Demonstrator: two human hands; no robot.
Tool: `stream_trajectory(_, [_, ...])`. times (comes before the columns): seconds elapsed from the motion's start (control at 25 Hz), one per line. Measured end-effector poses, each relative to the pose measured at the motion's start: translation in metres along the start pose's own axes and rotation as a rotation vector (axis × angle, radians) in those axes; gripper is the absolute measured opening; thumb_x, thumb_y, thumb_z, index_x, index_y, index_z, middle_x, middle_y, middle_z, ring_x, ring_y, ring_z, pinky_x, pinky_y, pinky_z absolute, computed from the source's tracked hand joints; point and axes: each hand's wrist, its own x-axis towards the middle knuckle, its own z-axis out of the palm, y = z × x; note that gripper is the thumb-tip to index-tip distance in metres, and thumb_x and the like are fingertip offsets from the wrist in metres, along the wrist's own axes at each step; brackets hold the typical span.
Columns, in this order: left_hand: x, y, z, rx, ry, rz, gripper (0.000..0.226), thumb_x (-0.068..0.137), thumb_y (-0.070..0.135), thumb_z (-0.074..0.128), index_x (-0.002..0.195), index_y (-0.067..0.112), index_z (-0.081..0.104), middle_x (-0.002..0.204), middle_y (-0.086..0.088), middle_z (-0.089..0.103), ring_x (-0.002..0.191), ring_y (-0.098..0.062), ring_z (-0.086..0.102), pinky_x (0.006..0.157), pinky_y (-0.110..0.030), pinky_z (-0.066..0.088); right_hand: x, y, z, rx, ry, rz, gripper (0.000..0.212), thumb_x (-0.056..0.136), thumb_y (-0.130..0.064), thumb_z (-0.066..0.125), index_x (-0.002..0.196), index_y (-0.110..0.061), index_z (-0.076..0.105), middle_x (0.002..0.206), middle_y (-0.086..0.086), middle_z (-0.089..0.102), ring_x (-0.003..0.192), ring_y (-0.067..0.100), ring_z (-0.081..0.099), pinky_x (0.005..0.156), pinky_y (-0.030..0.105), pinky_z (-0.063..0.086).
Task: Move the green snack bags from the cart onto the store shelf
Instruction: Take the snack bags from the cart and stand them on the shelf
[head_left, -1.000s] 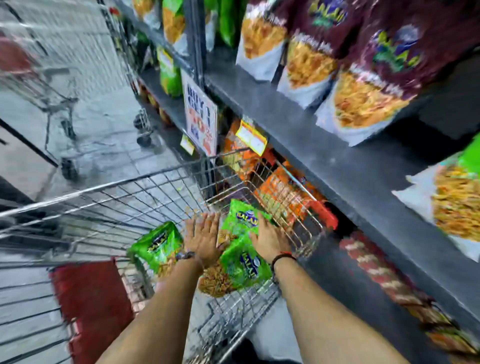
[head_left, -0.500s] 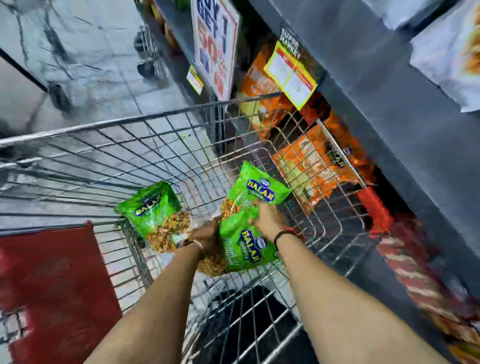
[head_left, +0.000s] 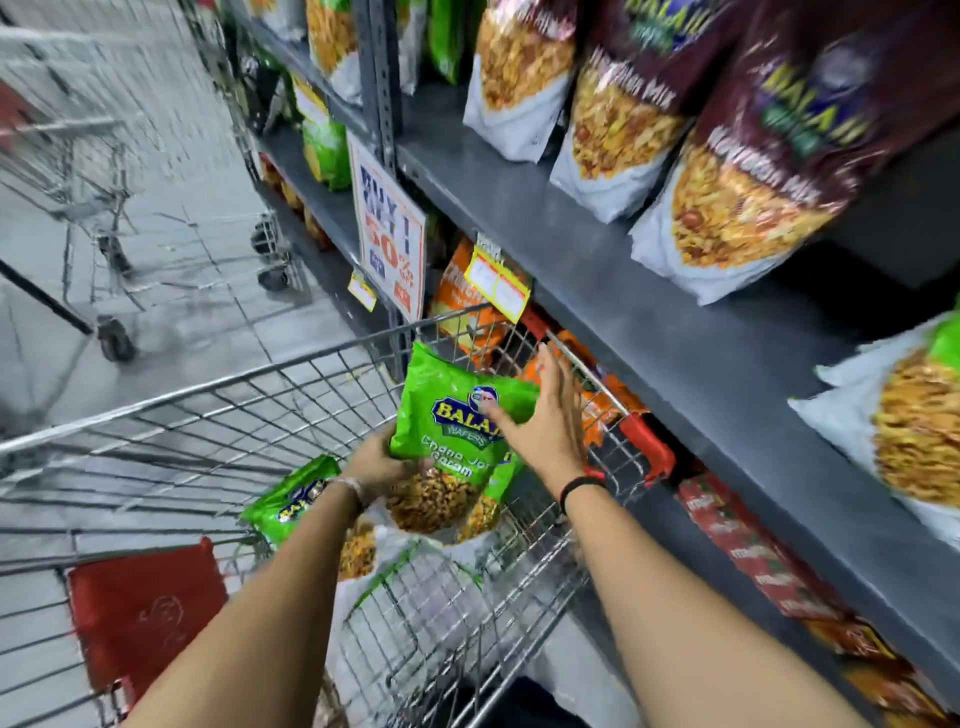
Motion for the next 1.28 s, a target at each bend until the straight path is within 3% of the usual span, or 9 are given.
stream_trajectory(0.2, [-0.017,0.098,0.004,-0.088,-0.053,0.243,0.035,0.074,-0.012,0.06,0.107,-0.009,0.052,0.09,-0.007,0.061,0.046,0.011,0.057,0.049,-0.003,0.047,-0.031,-0.015,-0.05,0.197,0.018,0.11,0.117,0.067,-0.031,0.078,0.141,-0.008,-0.01,0.155,0.017,-0.005,0.144,0.024,-0.001,0.117,0.029,0.0])
stream_trajectory(0.28, [-0.033,0.132,0.017,-0.148,-0.112,0.318,0.035,0.075,-0.012,0.058,0.108,-0.005,0.053,0.08,0.0,0.068,0.05,0.008,0.061,0.052,-0.006,0.05,-0.041,-0.023,-0.075,0.342,-0.074,0.163,0.1,0.074,-0.026,0.074,0.142,-0.014,0.001,0.154,0.016,0.011,0.141,0.025,0.018,0.118,0.036,0.018])
stream_trajectory(0.44, [-0.069,0.177,0.068,-0.237,-0.225,0.409,0.035,0.075,-0.01,0.058,0.106,0.005,0.054,0.083,-0.002,0.068,0.07,-0.007,0.066,0.069,-0.019,0.055,-0.074,-0.015,-0.145,0.533,-0.036,0.235,0.065,0.075,-0.019,0.073,0.128,-0.012,0.036,0.131,0.01,0.052,0.112,0.017,0.05,0.09,0.019,0.039])
stream_trajectory(0.64, [-0.104,0.219,0.154,-0.17,-0.357,0.563,0.034,0.072,0.008,0.07,0.103,0.015,0.057,0.087,0.007,0.067,0.082,-0.011,0.061,0.079,-0.025,0.05,-0.108,0.013,-0.231,0.585,0.367,0.217,0.059,0.073,-0.009,0.074,0.124,-0.009,0.044,0.12,0.016,0.061,0.11,0.029,0.057,0.099,0.043,0.045])
stream_trajectory(0.76, [-0.106,0.24,0.187,-0.046,-0.479,0.648,0.055,0.069,0.003,0.071,0.117,0.01,0.044,0.103,-0.002,0.062,0.089,-0.003,0.061,0.083,-0.021,0.05,-0.115,0.026,-0.265,0.645,0.549,0.205,0.053,0.072,-0.013,0.075,0.118,-0.012,0.048,0.112,0.012,0.064,0.105,0.028,0.06,0.094,0.038,0.047])
stream_trajectory(0.88, [-0.093,0.25,0.209,0.034,-0.438,0.672,0.052,0.071,-0.01,0.065,0.117,0.0,0.042,0.11,-0.013,0.056,0.099,-0.019,0.054,0.092,-0.033,0.046,-0.111,0.039,-0.28,0.555,0.639,0.215,0.051,0.071,-0.027,0.076,0.115,-0.015,0.052,0.118,0.01,0.06,0.111,0.025,0.055,0.095,0.032,0.042])
stream_trajectory(1.04, [-0.071,0.245,0.236,0.016,-0.429,0.671,0.047,0.071,-0.013,0.063,0.112,0.001,0.045,0.101,-0.009,0.057,0.086,-0.011,0.057,0.068,-0.005,0.049,-0.1,0.061,-0.27,0.449,0.733,0.259,0.059,0.069,-0.035,0.077,0.119,-0.012,0.052,0.124,0.011,0.056,0.116,0.025,0.051,0.093,0.028,0.037])
stream_trajectory(1.2, [-0.05,0.213,0.247,-0.036,-0.417,0.612,0.045,0.072,-0.015,0.061,0.11,0.002,0.044,0.1,-0.01,0.058,0.091,-0.02,0.057,0.081,-0.028,0.05,-0.097,0.082,-0.245,0.502,0.787,0.269,0.059,0.065,-0.017,0.081,0.117,-0.013,0.053,0.11,0.008,0.066,0.097,0.018,0.061,0.08,0.007,0.044])
stream_trajectory(1.28, [-0.045,0.211,0.249,-0.033,-0.426,0.612,0.042,0.074,-0.011,0.061,0.108,0.008,0.045,0.097,-0.005,0.059,0.089,-0.016,0.057,0.079,-0.025,0.049,-0.095,0.085,-0.24,0.496,0.825,0.256,0.058,0.065,-0.016,0.081,0.115,-0.012,0.054,0.105,0.006,0.067,0.093,0.016,0.061,0.073,0.004,0.042])
